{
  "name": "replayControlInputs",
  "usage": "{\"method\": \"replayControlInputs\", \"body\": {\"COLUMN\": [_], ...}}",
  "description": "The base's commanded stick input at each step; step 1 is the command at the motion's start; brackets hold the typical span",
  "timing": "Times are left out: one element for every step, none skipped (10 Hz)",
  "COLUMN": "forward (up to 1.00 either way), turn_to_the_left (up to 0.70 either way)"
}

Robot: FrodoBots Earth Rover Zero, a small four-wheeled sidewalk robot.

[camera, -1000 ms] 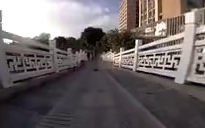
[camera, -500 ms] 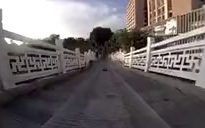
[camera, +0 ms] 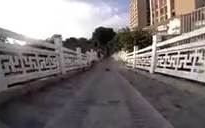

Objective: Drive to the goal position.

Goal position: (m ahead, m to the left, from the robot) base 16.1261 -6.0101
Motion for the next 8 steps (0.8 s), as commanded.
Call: {"method": "replayControlInputs", "body": {"forward": [0.45,0.45,0.45,0.45,0.45,0.45,0.45,0.45], "turn_to_the_left": [0.0,0.0,0.0,0.0,0.0,0.0,0.0,0.0]}}
